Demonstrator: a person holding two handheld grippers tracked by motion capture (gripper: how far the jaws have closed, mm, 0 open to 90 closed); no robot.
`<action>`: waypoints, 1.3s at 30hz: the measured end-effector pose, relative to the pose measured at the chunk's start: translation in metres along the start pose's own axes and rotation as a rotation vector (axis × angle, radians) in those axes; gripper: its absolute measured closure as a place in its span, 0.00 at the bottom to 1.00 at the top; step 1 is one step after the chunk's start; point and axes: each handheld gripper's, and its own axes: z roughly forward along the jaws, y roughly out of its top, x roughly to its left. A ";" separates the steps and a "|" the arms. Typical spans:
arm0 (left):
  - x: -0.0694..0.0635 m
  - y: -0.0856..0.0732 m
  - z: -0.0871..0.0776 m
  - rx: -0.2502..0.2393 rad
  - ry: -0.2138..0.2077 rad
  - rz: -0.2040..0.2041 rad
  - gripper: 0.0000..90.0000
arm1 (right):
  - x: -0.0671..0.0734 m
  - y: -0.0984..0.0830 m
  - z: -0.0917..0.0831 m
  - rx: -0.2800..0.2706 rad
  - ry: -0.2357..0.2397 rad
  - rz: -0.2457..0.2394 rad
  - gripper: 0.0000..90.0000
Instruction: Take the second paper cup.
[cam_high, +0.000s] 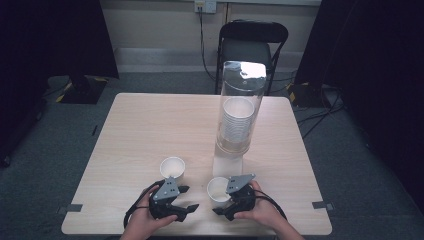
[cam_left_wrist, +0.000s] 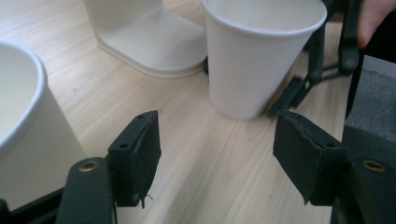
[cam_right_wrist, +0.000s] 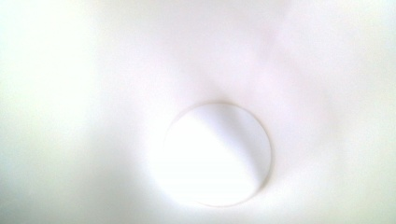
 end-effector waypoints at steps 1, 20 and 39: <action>0.002 -0.005 0.002 0.014 0.001 -0.013 0.35 | -0.003 -0.002 -0.003 0.002 -0.006 0.009 0.21; 0.021 -0.033 -0.005 0.129 0.040 -0.055 0.26 | -0.052 -0.040 -0.054 0.046 -0.108 0.097 0.16; 0.050 -0.054 -0.027 0.127 0.110 -0.111 0.21 | -0.079 -0.075 -0.084 -0.003 -0.301 0.192 0.13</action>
